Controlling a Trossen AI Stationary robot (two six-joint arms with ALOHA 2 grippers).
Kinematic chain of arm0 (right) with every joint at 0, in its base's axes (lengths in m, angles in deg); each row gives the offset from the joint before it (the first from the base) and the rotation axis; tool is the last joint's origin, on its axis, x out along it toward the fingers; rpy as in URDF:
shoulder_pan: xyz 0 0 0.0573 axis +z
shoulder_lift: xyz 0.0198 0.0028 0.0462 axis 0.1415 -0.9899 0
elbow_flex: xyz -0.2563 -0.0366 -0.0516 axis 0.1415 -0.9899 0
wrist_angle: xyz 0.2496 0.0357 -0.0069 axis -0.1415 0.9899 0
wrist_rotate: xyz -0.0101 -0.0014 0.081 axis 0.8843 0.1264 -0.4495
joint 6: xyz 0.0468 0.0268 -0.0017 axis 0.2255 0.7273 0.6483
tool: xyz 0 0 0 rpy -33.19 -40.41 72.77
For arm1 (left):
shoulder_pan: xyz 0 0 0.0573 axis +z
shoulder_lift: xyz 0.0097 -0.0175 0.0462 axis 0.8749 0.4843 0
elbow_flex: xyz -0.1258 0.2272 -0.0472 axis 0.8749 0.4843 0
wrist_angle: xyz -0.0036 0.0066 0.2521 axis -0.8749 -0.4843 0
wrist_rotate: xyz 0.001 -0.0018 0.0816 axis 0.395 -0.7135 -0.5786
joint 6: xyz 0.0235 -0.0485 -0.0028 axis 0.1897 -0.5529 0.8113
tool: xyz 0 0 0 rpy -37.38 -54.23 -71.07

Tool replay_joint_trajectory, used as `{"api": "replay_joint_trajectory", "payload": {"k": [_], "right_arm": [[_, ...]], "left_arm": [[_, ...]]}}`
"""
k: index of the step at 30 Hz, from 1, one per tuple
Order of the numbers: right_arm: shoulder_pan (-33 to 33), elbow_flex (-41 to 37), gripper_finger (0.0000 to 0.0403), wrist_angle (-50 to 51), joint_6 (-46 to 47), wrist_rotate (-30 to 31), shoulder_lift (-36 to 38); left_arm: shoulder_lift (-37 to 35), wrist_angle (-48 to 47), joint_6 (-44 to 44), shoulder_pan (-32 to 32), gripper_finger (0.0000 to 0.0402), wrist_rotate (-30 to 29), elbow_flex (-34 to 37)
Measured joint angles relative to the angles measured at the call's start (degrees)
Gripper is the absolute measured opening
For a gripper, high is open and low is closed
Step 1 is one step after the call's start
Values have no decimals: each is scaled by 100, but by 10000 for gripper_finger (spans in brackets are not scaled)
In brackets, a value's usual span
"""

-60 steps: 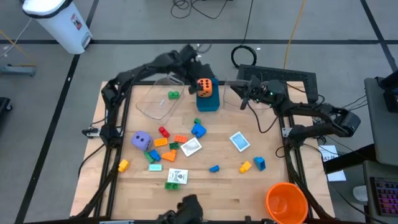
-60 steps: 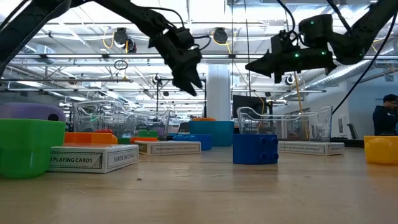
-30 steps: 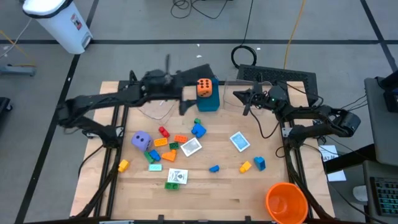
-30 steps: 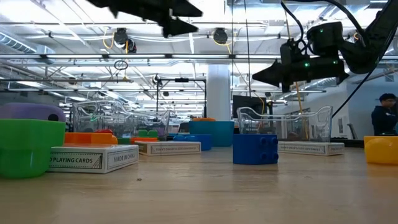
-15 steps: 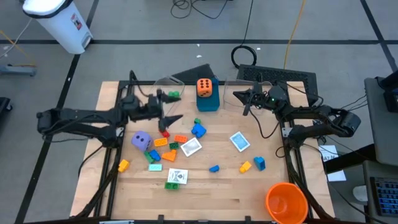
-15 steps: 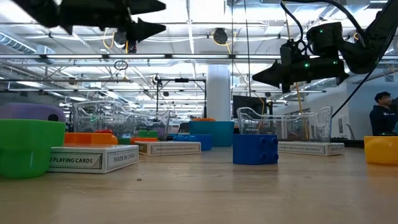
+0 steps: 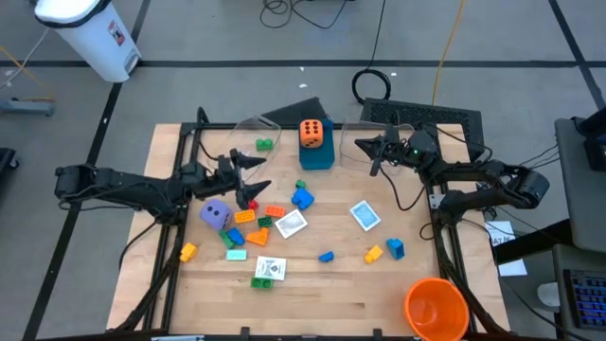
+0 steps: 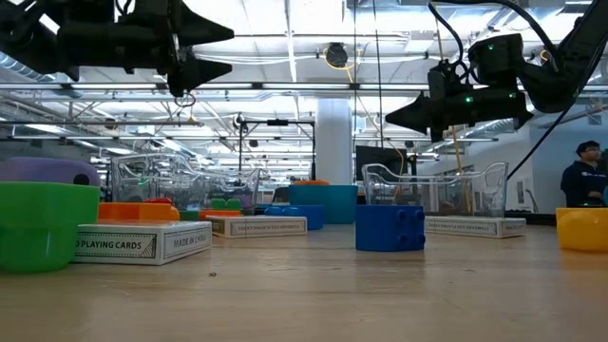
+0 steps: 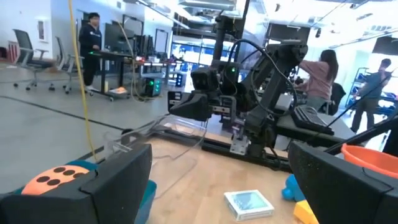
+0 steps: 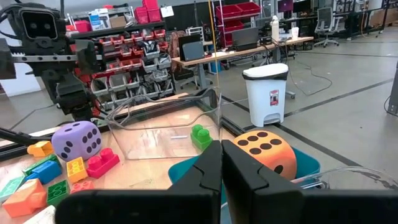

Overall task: Pick & Place Toys
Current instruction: Put the green playing card into the right transparent bin

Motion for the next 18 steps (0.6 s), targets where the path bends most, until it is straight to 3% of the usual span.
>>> {"api": "replay_joint_trajectory", "payload": {"k": [13,18], "right_arm": [[0,2,4,-1,0,0,0],[-1,2,4,-2,0,0,0]], "left_arm": [[4,181,382,30,379,-8,0],[4,379,924,126,379,-14,0]]}}
